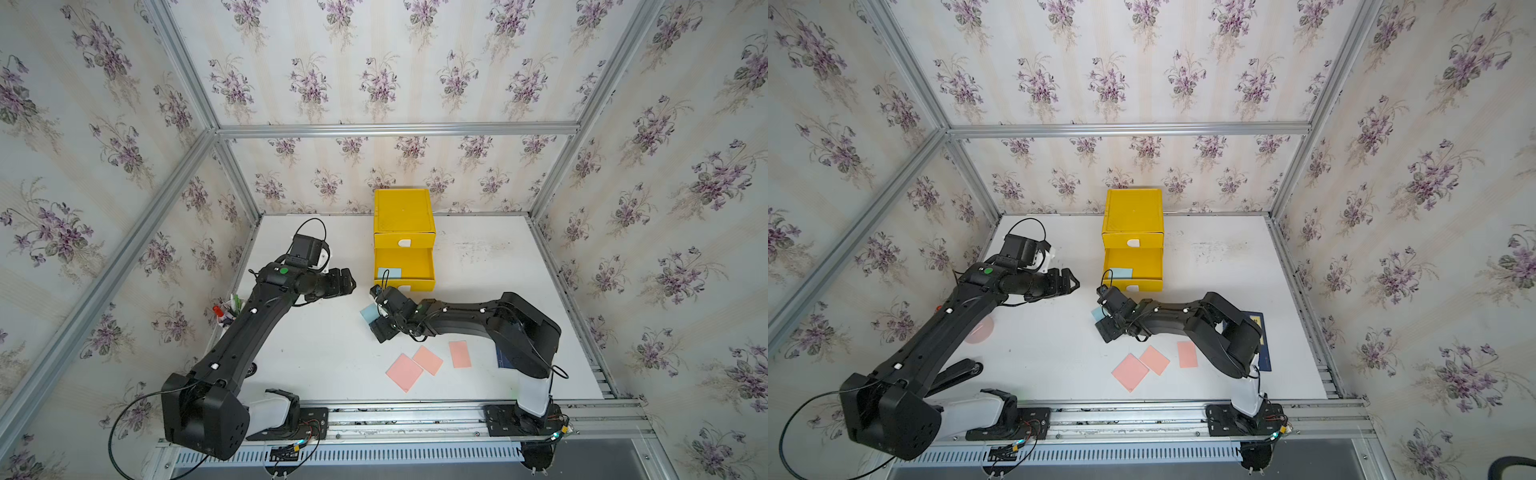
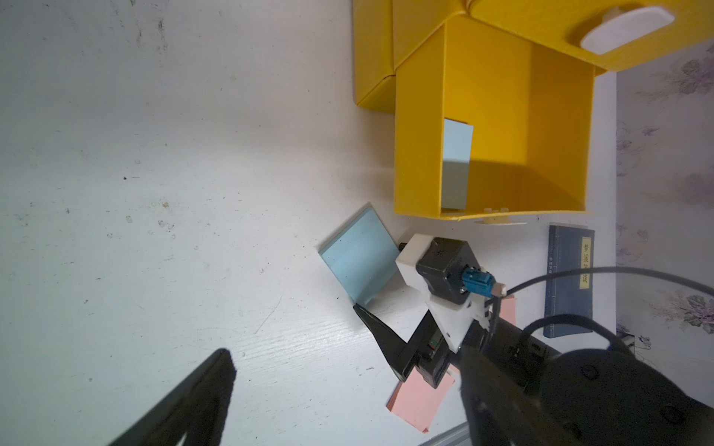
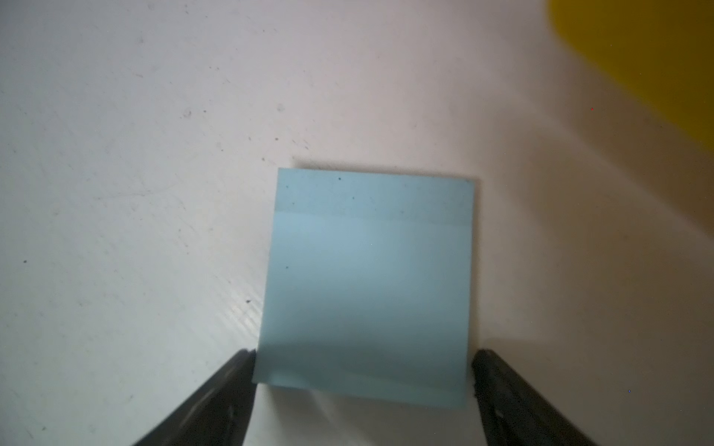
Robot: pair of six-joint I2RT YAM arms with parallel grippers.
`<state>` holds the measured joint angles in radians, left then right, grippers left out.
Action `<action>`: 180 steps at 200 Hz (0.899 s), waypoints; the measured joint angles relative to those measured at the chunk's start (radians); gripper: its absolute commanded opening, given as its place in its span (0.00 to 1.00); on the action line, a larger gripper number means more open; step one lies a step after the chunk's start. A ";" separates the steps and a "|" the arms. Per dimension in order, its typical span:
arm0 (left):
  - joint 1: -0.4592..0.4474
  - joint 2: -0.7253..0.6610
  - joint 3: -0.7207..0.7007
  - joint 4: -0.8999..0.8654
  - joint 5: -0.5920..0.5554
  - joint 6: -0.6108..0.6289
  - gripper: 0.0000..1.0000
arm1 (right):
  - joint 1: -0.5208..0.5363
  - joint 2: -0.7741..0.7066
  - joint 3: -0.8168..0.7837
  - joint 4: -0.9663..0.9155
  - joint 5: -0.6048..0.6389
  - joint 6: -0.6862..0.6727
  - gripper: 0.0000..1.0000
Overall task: Please put the sticky notes in the drawer by color
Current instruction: Pick up the sticky notes from the center of the board.
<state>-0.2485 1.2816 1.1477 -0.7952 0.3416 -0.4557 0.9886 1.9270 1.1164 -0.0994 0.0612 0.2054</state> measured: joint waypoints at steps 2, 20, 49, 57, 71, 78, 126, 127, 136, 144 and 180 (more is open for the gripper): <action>0.000 0.000 0.000 0.000 0.000 0.000 0.90 | 0.000 0.002 0.003 -0.003 0.000 -0.001 1.00; 0.000 0.000 -0.002 0.000 0.003 0.003 0.90 | 0.003 0.013 0.023 -0.021 0.014 -0.024 1.00; 0.000 0.000 -0.003 0.001 0.005 0.003 0.90 | 0.005 0.029 0.042 -0.039 0.026 -0.068 1.00; 0.000 0.000 -0.004 0.001 0.005 0.003 0.90 | 0.005 0.042 0.058 -0.038 0.023 -0.076 1.00; 0.000 0.000 -0.005 0.001 0.006 0.003 0.90 | 0.005 0.063 0.079 -0.025 0.019 -0.088 1.00; 0.000 0.000 -0.006 0.001 0.006 0.004 0.90 | 0.003 0.070 0.086 -0.020 0.014 -0.098 1.00; 0.000 0.000 -0.007 0.001 0.006 0.014 0.90 | 0.003 0.116 0.126 0.013 0.006 -0.114 0.89; 0.000 0.000 -0.007 0.001 0.006 0.014 0.90 | 0.003 0.116 0.125 0.014 0.007 -0.114 0.88; 0.000 0.000 -0.008 0.001 0.005 0.017 0.90 | 0.003 0.116 0.118 0.024 0.010 -0.110 0.83; 0.001 0.000 -0.009 0.001 0.005 0.018 0.90 | 0.003 0.116 0.113 0.027 0.014 -0.107 0.80; 0.001 0.013 -0.014 0.003 0.006 0.021 0.90 | 0.009 0.104 0.094 0.032 0.026 -0.103 0.64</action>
<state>-0.2474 1.2945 1.1332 -0.7918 0.3473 -0.4351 0.9977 2.0312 1.2106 -0.0673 0.0872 0.1024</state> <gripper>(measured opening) 0.898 0.684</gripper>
